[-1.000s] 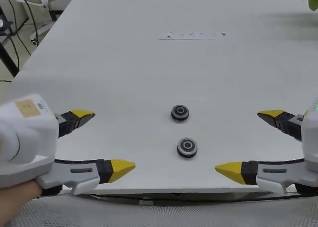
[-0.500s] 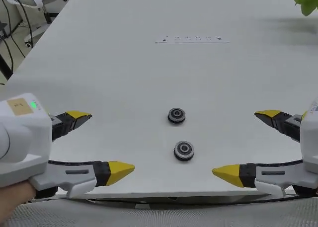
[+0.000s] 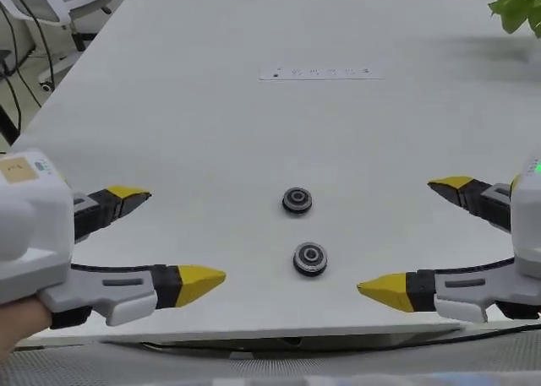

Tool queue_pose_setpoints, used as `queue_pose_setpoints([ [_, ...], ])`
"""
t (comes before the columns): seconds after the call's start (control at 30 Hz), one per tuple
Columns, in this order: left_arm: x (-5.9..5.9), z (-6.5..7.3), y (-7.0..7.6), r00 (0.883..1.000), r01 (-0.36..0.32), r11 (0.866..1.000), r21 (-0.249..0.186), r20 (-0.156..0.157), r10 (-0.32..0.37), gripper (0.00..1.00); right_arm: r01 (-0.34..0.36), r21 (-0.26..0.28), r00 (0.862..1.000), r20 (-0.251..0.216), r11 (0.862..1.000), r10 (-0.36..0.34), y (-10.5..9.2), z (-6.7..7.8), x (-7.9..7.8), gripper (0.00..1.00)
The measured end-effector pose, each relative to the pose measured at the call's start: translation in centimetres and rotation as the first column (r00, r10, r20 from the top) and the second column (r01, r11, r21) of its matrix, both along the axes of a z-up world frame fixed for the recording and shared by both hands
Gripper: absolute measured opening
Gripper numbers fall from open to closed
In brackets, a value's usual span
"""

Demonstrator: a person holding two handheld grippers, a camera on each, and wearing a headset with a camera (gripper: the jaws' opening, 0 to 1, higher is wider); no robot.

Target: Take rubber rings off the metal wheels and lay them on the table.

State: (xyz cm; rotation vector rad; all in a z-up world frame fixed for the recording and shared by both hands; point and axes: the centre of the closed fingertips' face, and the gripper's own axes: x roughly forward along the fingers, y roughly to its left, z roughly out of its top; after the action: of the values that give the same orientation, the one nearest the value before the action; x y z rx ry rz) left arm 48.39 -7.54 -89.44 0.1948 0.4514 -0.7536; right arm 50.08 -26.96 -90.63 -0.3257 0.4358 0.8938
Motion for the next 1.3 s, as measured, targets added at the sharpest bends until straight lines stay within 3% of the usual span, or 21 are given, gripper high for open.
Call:
queue_pose_setpoints([
  [0.63, 2.1, 1.3, -1.5, 0.997, 0.076, 0.997, 0.009, 0.017, -0.076, 0.84, -0.051, 0.0, 0.996, 0.073, 0.999, 0.051, 1.7, 2.3, 3.2, 0.97],
  [0.9, 3.4, 1.4, -2.3, 0.994, 0.106, 0.994, 0.024, 0.025, -0.107, 0.84, -0.068, 0.022, 0.995, 0.069, 0.997, 0.066, 2.1, 2.2, 4.2, 0.97],
  [1.13, 4.2, 1.0, -3.3, 0.99, 0.139, 0.99, 0.024, 0.012, -0.139, 0.84, -0.088, 0.039, 0.994, 0.071, 0.995, 0.085, 2.5, 2.1, 5.2, 0.97],
  [1.3, 4.7, 0.7, -4.3, 0.985, 0.174, 0.984, 0.048, 0.011, -0.175, 0.84, -0.102, 0.039, 0.992, 0.075, 0.994, 0.099, 3.0, 2.1, 5.8, 0.97],
])
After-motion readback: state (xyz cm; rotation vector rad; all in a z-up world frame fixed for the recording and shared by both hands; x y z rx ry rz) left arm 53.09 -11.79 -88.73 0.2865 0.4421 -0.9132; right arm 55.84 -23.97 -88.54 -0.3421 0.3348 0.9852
